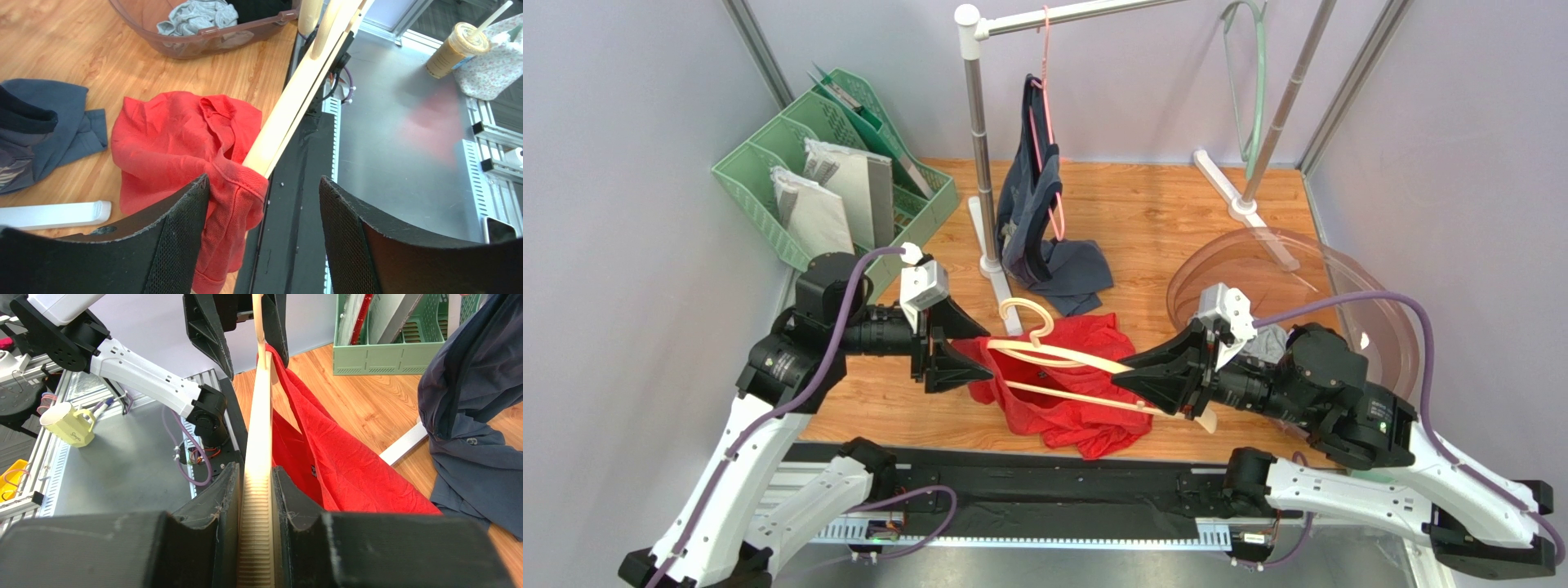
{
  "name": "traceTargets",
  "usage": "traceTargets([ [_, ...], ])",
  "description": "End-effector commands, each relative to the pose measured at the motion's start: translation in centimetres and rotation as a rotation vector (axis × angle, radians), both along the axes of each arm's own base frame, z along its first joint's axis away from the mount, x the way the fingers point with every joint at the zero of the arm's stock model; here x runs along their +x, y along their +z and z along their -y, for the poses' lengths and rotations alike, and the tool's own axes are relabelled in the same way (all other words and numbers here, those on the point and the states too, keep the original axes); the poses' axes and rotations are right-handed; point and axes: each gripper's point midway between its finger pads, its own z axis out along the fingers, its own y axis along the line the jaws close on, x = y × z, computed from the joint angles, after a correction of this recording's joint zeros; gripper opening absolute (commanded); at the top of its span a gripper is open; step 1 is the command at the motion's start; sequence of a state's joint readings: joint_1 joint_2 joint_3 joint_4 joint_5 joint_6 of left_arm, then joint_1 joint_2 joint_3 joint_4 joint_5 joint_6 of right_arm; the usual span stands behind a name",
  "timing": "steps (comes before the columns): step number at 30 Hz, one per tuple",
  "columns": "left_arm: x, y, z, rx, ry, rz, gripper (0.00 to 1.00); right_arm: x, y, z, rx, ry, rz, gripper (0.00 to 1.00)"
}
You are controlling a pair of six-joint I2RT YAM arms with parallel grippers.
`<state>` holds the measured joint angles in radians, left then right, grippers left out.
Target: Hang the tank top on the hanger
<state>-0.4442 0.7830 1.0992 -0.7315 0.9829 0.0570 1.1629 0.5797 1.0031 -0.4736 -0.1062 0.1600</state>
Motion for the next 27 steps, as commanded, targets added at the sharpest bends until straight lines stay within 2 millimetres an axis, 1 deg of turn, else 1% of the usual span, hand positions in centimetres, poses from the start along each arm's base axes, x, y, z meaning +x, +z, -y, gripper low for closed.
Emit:
traceTargets([
  [1, -0.7, 0.0, 0.3, -0.020, -0.068, 0.013, 0.69, 0.3, 3.5, 0.1, 0.098, -0.021, 0.043, 0.00],
  [2, -0.8, 0.0, 0.3, -0.023, -0.075, 0.010, 0.66, 0.3, 3.7, 0.1, 0.105, -0.021, 0.045, 0.00],
  [4, -0.9, -0.3, 0.4, -0.022, -0.084, 0.002, 0.66, 0.4, 4.0, -0.1, 0.118, -0.019, 0.045, 0.00],
  [8, -0.8, -0.8, 0.4, -0.016, -0.083, -0.005, 0.73, 0.3, 4.7, -0.4, 0.144, -0.006, 0.049, 0.00],
  [12, -1.3, -1.2, 0.5, -0.027, -0.114, -0.022, 0.73, 0.3, 5.4, -0.3, 0.168, -0.008, 0.055, 0.00],
  [14, -1.2, -1.3, 0.5, -0.027, -0.116, -0.024, 0.66, 0.3, 5.7, -0.3, 0.175, -0.008, 0.053, 0.00],
  [15, -1.4, -1.4, 0.6, -0.031, -0.125, -0.026, 0.61, 0.4, 5.7, -0.4, 0.173, -0.009, 0.053, 0.00],
  [16, -1.4, -1.4, 0.6, -0.032, -0.128, -0.025, 0.53, 0.5, 5.6, -0.5, 0.170, -0.011, 0.053, 0.00],
  [18, -1.7, -1.4, 0.6, -0.037, -0.144, -0.021, 0.41, 0.8, 5.4, -0.7, 0.160, -0.019, 0.049, 0.00],
  [19, -1.7, -1.5, 0.6, -0.036, -0.140, -0.024, 0.16, 1.0, 5.2, -0.8, 0.154, -0.022, 0.047, 0.00],
  [20, -1.7, -1.4, 0.5, -0.036, -0.137, -0.017, 0.05, 1.1, 4.9, -0.9, 0.145, -0.025, 0.045, 0.00],
  [21, -1.5, -1.5, 0.5, -0.030, -0.121, -0.013, 0.00, 1.4, 4.6, -1.1, 0.138, -0.034, 0.042, 0.00],
  [24, -1.5, -1.5, 0.2, -0.027, -0.098, 0.003, 0.00, 2.1, 3.6, -1.4, 0.108, -0.053, 0.032, 0.00],
  [27, -1.6, -1.3, 0.0, -0.027, -0.076, 0.025, 0.00, 3.1, 2.0, -1.6, 0.053, -0.091, 0.024, 0.00],
])
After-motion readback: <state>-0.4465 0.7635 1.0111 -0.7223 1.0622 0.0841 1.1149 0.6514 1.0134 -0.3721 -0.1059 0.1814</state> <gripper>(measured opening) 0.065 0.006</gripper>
